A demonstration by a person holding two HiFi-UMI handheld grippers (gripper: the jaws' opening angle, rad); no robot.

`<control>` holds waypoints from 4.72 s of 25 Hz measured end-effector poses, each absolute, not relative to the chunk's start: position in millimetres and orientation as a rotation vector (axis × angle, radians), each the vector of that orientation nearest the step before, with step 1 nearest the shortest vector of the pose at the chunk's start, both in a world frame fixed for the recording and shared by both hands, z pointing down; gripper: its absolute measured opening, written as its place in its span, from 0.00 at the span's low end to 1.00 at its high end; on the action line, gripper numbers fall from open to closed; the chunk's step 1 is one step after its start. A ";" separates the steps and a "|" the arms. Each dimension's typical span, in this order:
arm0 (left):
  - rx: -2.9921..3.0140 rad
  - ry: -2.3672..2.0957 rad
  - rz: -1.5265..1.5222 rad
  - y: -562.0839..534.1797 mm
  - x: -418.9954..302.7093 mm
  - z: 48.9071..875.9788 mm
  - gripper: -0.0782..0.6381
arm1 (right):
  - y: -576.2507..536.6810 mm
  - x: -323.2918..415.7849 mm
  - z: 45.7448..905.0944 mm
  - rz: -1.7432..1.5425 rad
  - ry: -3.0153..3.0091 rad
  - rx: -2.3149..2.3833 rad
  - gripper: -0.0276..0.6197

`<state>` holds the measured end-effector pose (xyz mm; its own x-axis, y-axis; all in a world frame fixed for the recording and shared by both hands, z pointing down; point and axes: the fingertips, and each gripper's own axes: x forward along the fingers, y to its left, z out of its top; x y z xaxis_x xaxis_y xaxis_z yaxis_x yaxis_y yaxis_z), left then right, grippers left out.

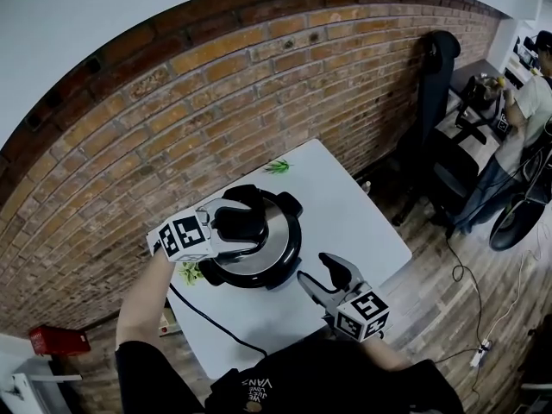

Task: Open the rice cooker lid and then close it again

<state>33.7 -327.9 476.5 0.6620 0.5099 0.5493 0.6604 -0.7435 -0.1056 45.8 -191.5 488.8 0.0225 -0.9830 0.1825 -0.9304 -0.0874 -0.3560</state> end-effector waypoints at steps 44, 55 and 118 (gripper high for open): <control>-3.112 1.606 0.465 -280.7 -202.0 407.7 0.50 | -189.0 42.4 445.5 -0.492 2.551 -1.506 0.46; -3.006 1.893 0.565 -193.8 -221.5 452.7 0.50 | -170.3 35.3 455.4 -0.505 2.687 -1.384 0.46; -3.091 0.084 -0.511 -372.7 -10.1 423.4 0.50 | -177.1 73.8 471.2 -0.526 1.996 -2.049 0.45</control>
<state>-10.1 -372.7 423.4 0.9454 -0.0545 0.3212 -0.0519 -0.9985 -0.0166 73.8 -177.1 471.2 0.0059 -0.9957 0.0929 -0.9121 -0.0435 -0.4077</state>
